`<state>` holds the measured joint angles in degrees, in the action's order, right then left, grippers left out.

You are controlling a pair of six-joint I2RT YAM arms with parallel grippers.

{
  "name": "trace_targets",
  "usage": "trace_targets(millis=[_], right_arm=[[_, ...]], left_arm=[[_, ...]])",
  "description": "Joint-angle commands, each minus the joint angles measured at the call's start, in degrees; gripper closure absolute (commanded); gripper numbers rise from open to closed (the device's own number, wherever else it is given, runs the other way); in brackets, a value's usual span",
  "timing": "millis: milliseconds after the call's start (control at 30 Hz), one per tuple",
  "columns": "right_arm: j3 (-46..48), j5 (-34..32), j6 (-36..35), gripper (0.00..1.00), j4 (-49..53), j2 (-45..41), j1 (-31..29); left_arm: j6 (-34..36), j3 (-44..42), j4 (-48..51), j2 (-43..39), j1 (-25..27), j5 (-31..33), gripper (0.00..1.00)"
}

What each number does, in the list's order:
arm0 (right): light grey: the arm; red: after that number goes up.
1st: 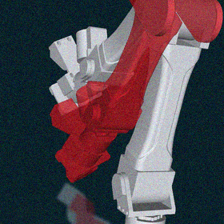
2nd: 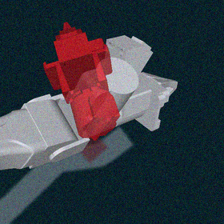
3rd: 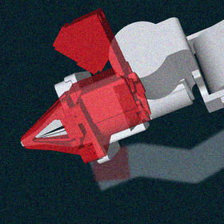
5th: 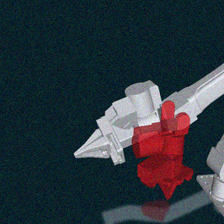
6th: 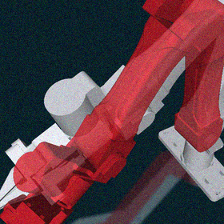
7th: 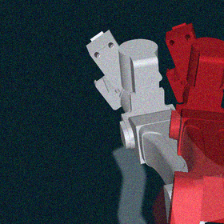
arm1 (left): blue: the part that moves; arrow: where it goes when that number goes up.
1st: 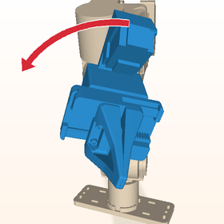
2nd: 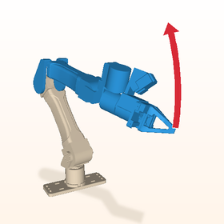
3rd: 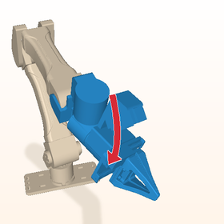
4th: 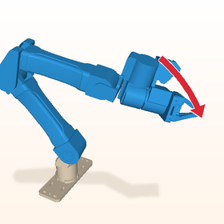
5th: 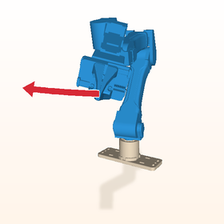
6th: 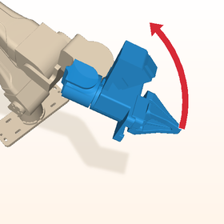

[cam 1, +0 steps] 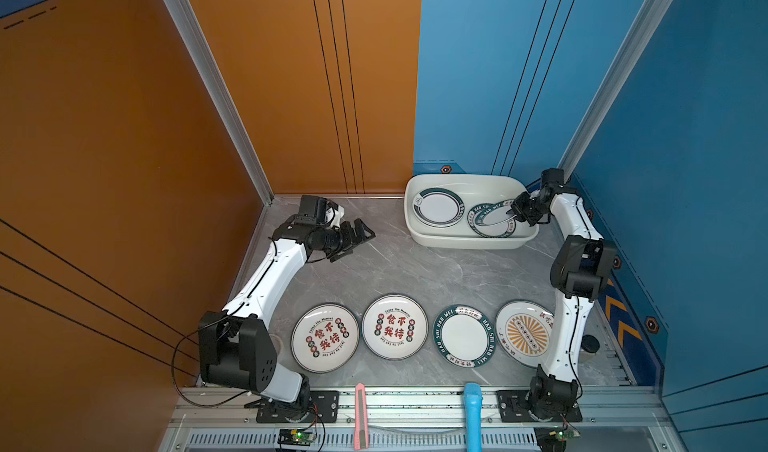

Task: Place the plates into the plastic bin on the countertop
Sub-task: 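Lower the upright plate into the bin beside the other HAO SHI HAO WEI plate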

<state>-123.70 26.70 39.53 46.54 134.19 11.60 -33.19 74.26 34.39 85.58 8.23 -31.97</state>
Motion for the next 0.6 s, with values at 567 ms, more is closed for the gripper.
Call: trace_targets(millis=[567], right_arm=[[0.1,-3.9,-0.4,0.99,5.2,2.4,-0.3]], left_arm=[[1.3,-2.4,1.0,-2.1,-0.6,-2.3,0.03]])
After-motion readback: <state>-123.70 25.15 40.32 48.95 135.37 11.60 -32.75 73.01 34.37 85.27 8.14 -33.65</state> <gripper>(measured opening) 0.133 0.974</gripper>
